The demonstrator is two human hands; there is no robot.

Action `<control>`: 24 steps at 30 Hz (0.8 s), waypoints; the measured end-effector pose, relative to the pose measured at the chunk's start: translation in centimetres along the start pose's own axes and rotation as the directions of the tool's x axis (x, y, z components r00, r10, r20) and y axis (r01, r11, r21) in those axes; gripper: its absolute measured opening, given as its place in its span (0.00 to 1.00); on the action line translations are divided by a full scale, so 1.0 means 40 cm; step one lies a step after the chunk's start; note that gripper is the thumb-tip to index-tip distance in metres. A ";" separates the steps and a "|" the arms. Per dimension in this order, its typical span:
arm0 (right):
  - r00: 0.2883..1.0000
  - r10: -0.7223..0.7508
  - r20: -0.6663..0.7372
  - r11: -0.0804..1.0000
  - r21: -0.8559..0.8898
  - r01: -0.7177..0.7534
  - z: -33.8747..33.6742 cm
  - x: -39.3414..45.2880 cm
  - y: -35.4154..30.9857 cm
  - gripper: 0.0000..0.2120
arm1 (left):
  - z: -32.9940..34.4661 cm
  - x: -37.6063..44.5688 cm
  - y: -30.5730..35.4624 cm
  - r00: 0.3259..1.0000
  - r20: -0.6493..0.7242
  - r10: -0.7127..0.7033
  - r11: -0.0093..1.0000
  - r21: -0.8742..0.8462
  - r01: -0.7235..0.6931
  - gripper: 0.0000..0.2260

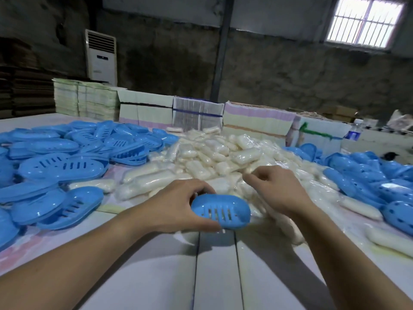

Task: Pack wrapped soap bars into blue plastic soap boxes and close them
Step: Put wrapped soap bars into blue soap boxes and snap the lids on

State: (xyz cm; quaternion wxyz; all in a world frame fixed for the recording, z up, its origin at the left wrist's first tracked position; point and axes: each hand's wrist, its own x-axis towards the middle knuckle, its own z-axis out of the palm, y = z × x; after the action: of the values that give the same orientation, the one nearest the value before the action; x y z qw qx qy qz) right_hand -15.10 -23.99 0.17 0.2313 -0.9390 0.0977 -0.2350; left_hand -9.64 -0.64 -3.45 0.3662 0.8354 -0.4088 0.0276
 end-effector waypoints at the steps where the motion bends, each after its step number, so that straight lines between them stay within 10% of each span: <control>1: 1.000 0.019 0.003 0.991 -0.134 -0.018 -0.021 0.009 0.013 0.15 | 0.003 -0.002 0.002 0.999 0.047 0.009 1.000 0.014 -0.010 0.27; 7: 1.000 0.003 0.019 0.885 -0.465 0.006 -0.010 -0.006 0.054 0.25 | 0.035 0.005 0.008 0.975 0.222 0.034 0.994 0.091 -0.055 0.29; 18: 1.000 0.028 0.003 0.987 -0.161 -0.028 0.000 -0.015 0.064 0.24 | 0.049 0.000 0.012 0.991 0.123 -0.058 0.997 -0.042 0.063 0.32; 24: 0.996 -0.023 0.083 0.910 -0.411 0.055 0.026 -0.015 0.056 0.23 | 0.055 0.002 0.010 0.991 0.118 -0.059 0.996 -0.058 0.066 0.32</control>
State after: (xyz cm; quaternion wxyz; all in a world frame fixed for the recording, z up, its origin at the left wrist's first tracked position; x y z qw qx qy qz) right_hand -15.27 -25.36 -1.96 0.0265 -0.9767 0.1174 -0.1777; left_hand -10.42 -2.24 -4.80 0.3682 0.8362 -0.4038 -0.0454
